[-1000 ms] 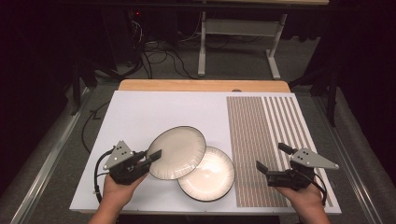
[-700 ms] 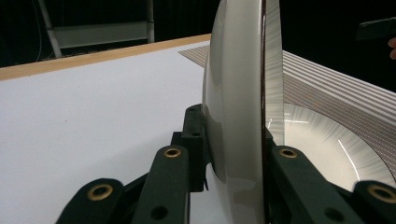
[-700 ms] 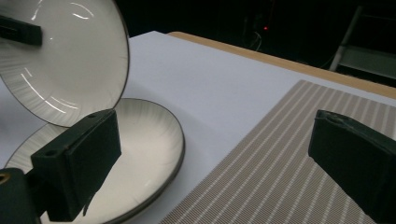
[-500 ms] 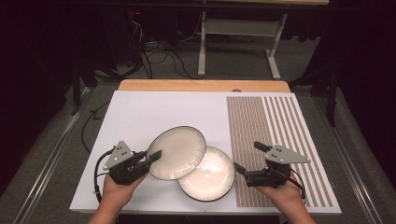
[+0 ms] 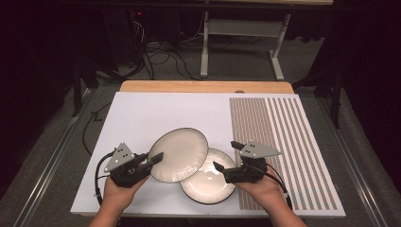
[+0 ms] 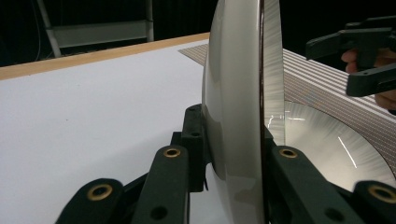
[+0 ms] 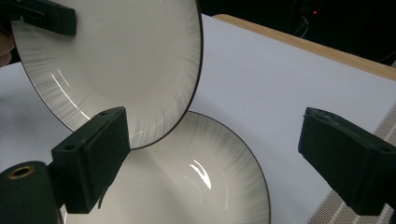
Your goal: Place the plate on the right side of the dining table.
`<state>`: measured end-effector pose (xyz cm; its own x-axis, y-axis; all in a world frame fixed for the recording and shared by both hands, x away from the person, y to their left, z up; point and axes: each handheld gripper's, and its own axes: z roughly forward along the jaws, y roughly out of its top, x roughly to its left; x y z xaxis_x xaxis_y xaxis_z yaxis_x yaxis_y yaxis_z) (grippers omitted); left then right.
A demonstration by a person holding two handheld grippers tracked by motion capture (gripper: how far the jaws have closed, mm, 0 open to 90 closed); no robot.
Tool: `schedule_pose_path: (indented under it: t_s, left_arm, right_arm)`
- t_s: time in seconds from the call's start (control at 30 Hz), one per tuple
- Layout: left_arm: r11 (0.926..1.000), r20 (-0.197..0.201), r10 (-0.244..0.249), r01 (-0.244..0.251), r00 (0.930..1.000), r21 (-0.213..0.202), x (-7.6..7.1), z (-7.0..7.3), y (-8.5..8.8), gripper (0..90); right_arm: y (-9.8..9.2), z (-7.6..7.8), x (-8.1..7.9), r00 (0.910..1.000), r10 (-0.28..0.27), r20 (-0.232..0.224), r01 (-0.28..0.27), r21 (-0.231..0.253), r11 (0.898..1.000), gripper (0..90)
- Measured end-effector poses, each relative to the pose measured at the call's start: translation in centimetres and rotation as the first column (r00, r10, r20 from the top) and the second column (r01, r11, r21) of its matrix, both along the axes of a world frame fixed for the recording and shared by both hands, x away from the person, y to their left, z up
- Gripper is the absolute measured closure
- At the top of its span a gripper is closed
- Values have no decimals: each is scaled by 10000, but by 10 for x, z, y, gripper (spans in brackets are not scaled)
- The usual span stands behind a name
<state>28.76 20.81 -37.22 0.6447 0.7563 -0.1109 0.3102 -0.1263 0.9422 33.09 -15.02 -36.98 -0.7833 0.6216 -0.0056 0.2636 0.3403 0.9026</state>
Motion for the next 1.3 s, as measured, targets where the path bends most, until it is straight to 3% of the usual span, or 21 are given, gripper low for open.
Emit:
schedule_pose_path:
  t_s: [0.23, 0.4, 0.43, 0.6, 0.63, 0.67, 0.7, 0.73, 0.77, 0.8, 0.83, 1.1, 1.3]
  left_arm:
    - [10000, 24, -40, 40, 10000, 4, 0, 0, 0, 759]
    - [10000, 42, -41, 41, 10000, 14, 0, 0, 0, 758]
    - [10000, 43, -39, 39, 10000, 11, 0, 0, 0, 759]
    - [10000, 70, -97, 97, 9999, 24, 0, 0, 1, 758]
    - [9999, 58, -100, 100, 9999, 24, 0, 0, 1, 758]
    - [9999, 58, -100, 100, 9999, 24, 0, 0, 1, 758]
    - [9999, 57, -103, 103, 9999, 17, 0, -1, 1, 758]
    - [9999, 57, -103, 103, 9999, 17, 0, -1, 1, 758]
    - [9999, 60, -111, 111, 9999, 18, 0, -1, 1, 758]
    - [9999, 60, -111, 111, 9999, 18, 0, -1, 1, 758]
    - [10000, 40, -99, 99, 9999, -8, 0, -1, 1, 758]
    - [9999, 40, -89, 89, 10000, -54, 0, -1, 1, 758]
    - [9999, -24, -93, 93, 10000, -134, 1, -2, 2, 760]
  right_arm:
    - [26, -5, 11, 9986, 175, -497, -186, -217, 9996, 134]
    - [40, -9, 20, 9955, 81, -942, -101, -205, 9997, 207]
    - [45, -12, 25, 9932, 52, -1160, -71, -156, 9999, 271]
    - [48, -15, 29, 9879, 84, -1548, -70, 94, 9999, 361]
    - [50, -16, 30, 9871, 178, -1590, -162, 111, 9998, 443]
    - [50, -16, 30, 9871, 178, -1590, -162, 111, 9998, 443]
    - [51, -16, 29, 9859, 244, -1653, -222, 149, 9996, 518]
    - [51, -16, 29, 9859, 244, -1653, -222, 149, 9996, 518]
    - [52, -16, 29, 9847, 339, -1711, -309, 207, 9993, 594]
    - [52, -16, 29, 9847, 339, -1711, -309, 207, 9993, 594]
    - [53, -16, 30, 9825, 378, -1825, -341, 233, 9991, 657]
    - [51, -17, 31, 9766, 333, -2126, -281, 276, 9992, 780]
    - [48, -16, 34, 9689, 454, -2434, -322, 577, 9978, 808]
